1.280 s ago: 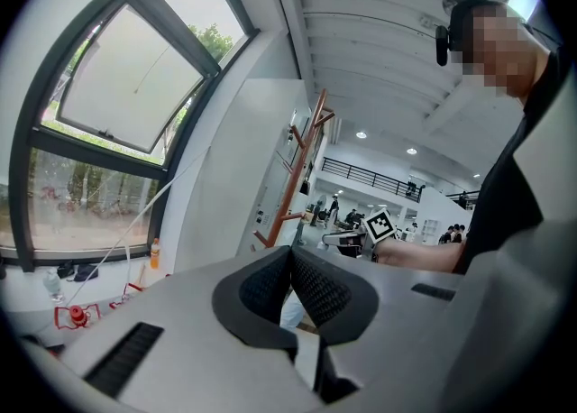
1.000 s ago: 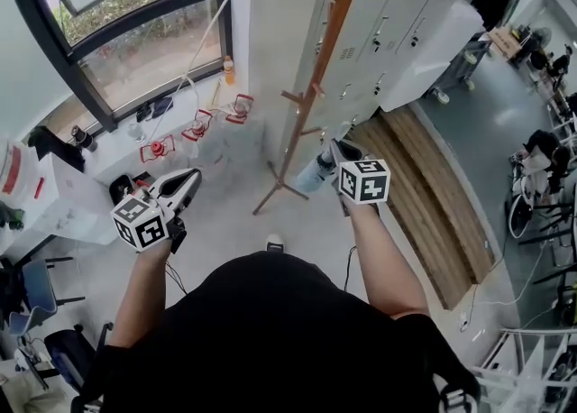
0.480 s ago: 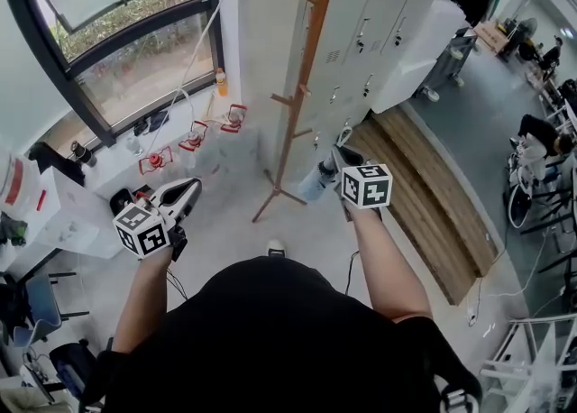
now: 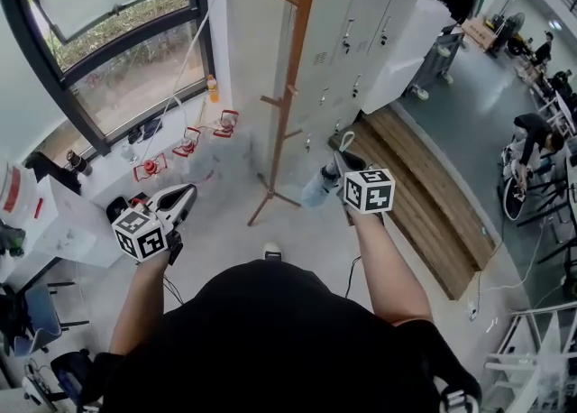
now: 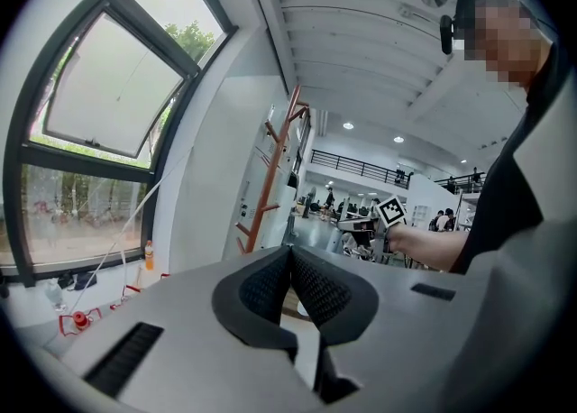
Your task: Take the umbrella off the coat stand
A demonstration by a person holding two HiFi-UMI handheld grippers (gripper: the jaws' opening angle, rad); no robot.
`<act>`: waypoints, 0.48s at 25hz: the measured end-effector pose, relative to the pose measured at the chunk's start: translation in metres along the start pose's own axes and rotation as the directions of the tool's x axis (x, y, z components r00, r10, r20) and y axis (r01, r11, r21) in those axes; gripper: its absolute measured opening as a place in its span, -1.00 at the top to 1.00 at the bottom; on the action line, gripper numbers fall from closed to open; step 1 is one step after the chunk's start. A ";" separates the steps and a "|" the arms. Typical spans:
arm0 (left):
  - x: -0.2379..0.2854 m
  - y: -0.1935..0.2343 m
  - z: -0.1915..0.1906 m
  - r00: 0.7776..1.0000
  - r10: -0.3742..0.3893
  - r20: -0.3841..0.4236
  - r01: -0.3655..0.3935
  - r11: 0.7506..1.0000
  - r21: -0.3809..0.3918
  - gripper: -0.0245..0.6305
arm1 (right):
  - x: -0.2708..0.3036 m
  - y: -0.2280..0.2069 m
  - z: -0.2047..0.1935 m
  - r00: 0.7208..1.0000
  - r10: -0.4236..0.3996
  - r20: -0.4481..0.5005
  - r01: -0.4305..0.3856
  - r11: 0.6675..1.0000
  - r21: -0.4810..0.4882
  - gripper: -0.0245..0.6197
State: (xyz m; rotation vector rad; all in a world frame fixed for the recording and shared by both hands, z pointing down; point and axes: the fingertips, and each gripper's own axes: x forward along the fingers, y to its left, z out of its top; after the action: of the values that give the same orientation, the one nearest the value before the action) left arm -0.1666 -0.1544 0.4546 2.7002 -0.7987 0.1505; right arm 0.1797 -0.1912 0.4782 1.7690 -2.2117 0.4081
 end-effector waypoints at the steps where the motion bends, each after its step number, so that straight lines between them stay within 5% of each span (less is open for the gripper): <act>1: 0.002 -0.002 0.000 1.000 -0.004 -0.001 0.004 1.000 0.003 0.85 | -0.003 0.000 0.000 1.000 -0.002 0.003 0.002 1.000 0.001 0.88; 12: 0.004 -0.012 -0.011 0.999 0.030 -0.038 -0.029 0.999 0.027 0.85 | -0.030 0.003 -0.001 0.999 -0.006 0.039 0.006 1.000 0.016 0.88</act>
State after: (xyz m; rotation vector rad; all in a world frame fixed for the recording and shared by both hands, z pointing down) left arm -0.1570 -0.1433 0.4627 2.7028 -0.8318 0.2202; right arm 0.1831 -0.1637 0.4673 1.8059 -2.2349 0.3947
